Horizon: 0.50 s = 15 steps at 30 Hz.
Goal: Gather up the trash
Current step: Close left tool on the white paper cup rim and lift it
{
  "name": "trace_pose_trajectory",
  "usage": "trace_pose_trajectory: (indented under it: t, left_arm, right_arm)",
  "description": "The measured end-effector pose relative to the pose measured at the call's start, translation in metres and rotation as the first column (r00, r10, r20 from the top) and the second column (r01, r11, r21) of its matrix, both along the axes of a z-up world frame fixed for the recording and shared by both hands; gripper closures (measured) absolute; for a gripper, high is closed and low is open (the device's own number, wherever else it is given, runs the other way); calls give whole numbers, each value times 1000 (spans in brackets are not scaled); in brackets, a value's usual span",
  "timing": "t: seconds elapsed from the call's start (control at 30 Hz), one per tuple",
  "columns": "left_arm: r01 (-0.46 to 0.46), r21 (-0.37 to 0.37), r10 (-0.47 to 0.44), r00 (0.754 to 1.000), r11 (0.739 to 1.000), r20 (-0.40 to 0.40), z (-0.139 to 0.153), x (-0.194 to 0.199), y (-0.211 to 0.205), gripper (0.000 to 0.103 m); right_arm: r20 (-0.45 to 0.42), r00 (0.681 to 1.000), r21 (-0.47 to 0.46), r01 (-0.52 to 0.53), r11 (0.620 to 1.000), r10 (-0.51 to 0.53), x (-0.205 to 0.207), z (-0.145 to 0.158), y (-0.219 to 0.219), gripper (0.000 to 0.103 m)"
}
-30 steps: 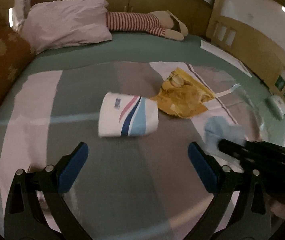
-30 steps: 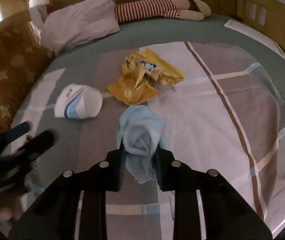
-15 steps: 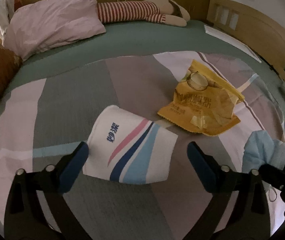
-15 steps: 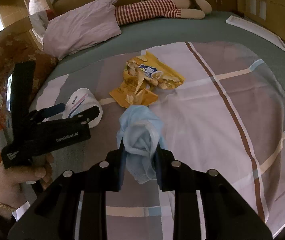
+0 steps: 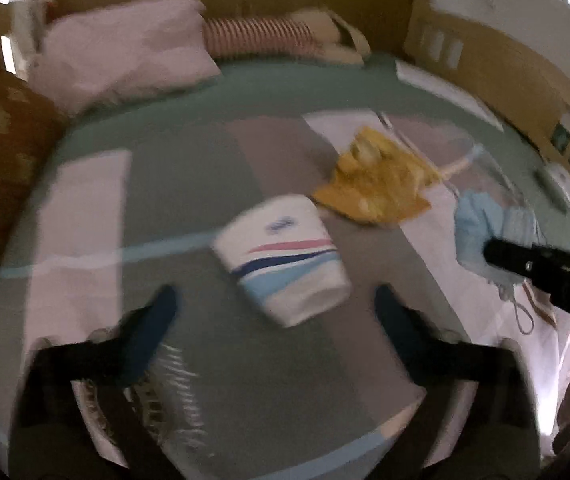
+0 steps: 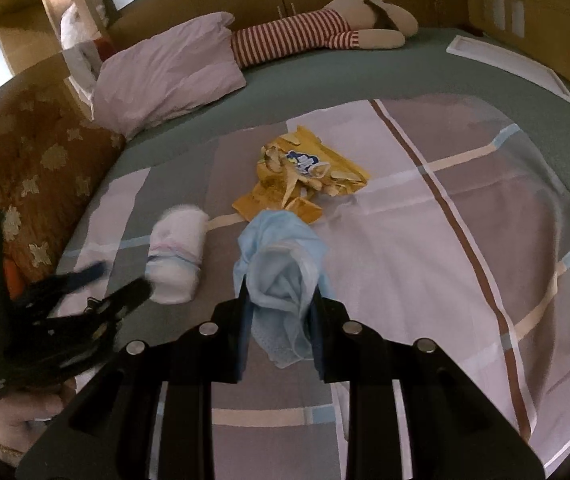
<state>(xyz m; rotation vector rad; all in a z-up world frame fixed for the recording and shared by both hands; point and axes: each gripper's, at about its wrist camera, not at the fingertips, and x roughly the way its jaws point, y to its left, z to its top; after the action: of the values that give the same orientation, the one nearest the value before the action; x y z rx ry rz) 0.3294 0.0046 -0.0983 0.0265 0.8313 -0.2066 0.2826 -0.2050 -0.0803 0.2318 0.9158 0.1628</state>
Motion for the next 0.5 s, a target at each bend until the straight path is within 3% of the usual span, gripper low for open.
trace_pose_trajectory:
  t: [0.2, 0.33, 0.5]
  left_arm:
    - [-91, -29, 90, 995, 995, -47, 2, 1, 5, 4]
    - [-88, 25, 89, 993, 996, -72, -10, 10, -24, 3]
    - [-163, 73, 172, 976, 984, -134, -28, 40, -53, 3]
  right_arm:
    - [-5, 1000, 16, 11, 1000, -11, 5, -3, -3, 77]
    - [-7, 1000, 12, -1, 1000, 1, 8, -5, -1, 77]
    - [-12, 1000, 15, 4, 1000, -4, 10, -8, -7, 77]
